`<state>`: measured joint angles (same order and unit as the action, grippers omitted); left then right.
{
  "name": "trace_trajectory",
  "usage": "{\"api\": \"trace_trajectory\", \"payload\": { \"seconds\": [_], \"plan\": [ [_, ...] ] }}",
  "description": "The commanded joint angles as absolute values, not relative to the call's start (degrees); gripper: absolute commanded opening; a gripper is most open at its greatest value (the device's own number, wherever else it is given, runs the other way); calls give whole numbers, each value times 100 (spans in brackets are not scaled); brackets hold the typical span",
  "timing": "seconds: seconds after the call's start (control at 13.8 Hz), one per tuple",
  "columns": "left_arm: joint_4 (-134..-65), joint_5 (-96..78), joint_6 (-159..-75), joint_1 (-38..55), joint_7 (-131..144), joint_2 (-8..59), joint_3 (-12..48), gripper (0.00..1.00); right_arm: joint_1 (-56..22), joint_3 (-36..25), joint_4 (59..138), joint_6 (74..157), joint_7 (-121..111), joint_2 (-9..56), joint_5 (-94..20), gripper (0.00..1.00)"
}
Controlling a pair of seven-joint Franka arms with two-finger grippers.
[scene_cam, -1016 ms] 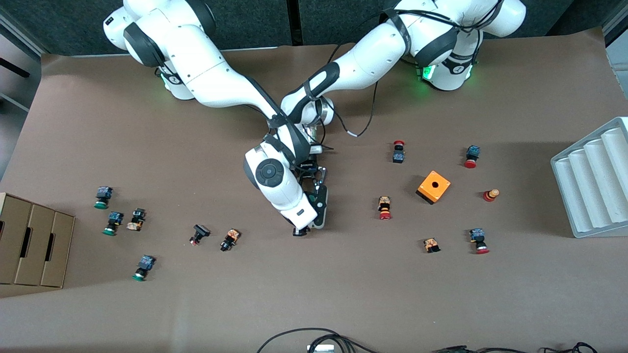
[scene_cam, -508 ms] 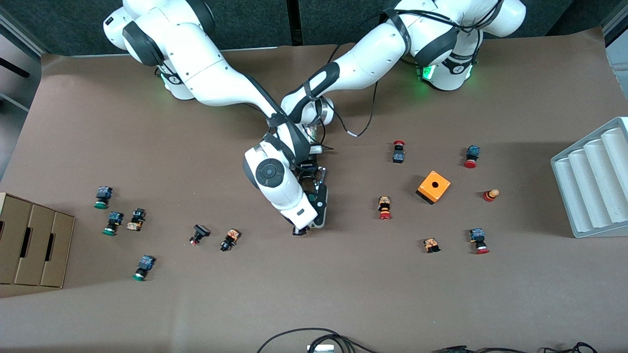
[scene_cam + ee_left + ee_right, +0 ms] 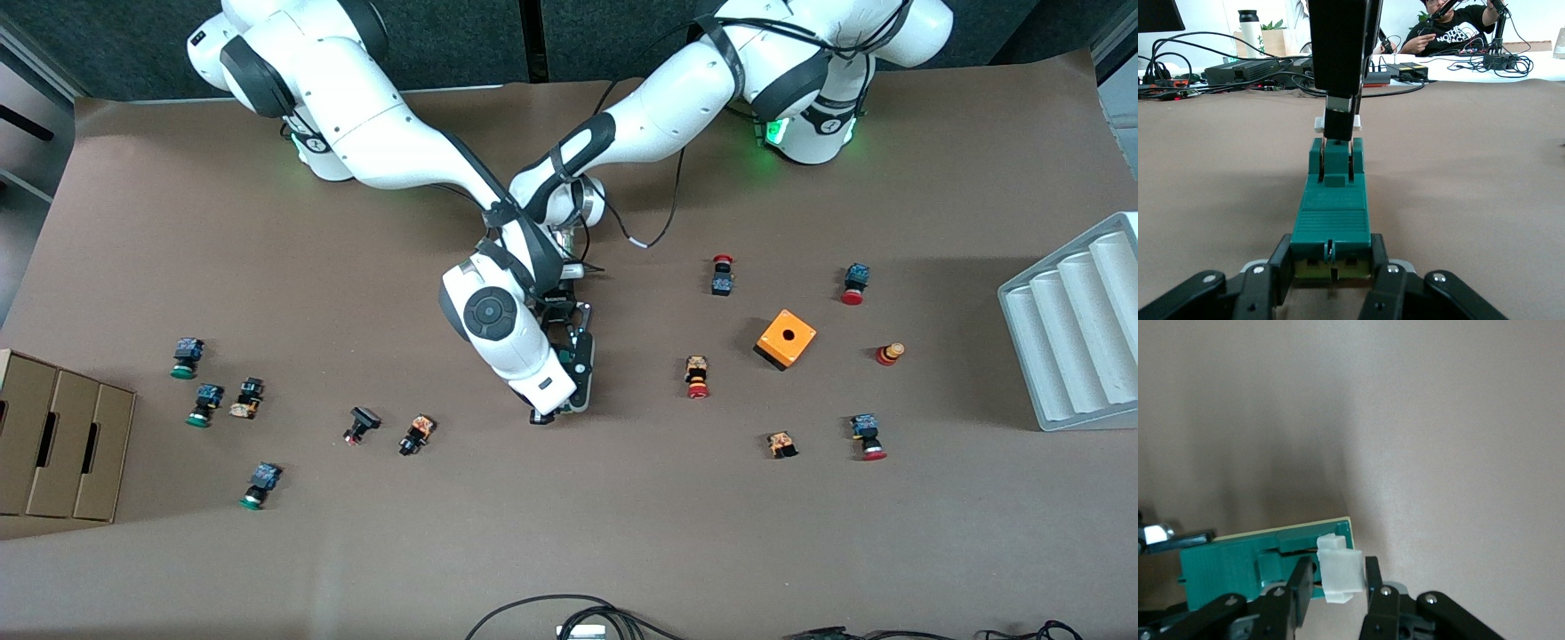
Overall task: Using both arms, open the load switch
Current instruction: 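Push the white handle down toward the switch base with the right gripper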
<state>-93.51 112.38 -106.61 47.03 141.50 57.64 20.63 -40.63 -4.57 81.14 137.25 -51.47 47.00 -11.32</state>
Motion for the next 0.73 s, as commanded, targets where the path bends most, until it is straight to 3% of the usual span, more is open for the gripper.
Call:
{"api": "trace_trajectory", "payload": {
  "seconds": [0.0,0.65],
  "plan": [
    [-9141,11312,-10819,4720,14019,5924,2013,43,-4148,-501,8235,13395,-5062,4535,-1020,39],
    [-9141,11312,-10819,4720,14019,5924,2021,43,-4175,-501,8235,13210,-5010,4412,-1020,38]
  ]
}}
